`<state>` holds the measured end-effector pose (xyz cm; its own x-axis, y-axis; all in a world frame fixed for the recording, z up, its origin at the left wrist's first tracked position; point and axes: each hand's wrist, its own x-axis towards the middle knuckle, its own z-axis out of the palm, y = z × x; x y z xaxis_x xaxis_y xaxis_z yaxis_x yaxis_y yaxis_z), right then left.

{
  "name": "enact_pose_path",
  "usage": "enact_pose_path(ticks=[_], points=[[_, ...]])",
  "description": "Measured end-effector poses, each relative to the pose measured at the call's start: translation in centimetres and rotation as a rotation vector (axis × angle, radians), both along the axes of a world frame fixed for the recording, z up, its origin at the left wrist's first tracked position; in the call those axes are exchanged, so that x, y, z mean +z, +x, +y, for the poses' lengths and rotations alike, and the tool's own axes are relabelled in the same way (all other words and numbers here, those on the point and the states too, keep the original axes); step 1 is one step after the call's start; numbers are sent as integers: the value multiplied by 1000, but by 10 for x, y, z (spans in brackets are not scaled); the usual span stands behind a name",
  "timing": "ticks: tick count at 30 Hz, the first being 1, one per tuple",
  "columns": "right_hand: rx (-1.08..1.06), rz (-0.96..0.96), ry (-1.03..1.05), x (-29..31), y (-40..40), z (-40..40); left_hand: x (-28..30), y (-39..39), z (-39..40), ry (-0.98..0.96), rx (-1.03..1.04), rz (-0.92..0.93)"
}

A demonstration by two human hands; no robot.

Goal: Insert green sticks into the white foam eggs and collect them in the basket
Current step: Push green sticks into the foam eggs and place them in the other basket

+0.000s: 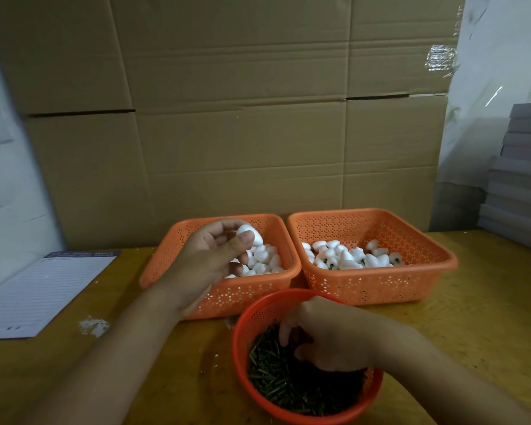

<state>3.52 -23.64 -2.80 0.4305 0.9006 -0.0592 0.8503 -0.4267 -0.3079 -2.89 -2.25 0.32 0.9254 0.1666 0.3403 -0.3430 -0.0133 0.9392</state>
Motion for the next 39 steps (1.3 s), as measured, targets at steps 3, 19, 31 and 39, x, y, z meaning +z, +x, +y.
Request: enact_pose_path(ticks=[3, 19, 31, 39], points=[[4, -5, 0, 0, 0, -1, 2, -2, 0, -70, -46, 29], [5, -6, -3, 2, -1, -2, 3, -7, -6, -131, -160, 53], [-12, -32, -5, 0, 1, -2, 15, -5, -14, -502, -185, 259], [10, -19, 36, 4, -4, -1, 14, -6, -12, -520, -178, 267]])
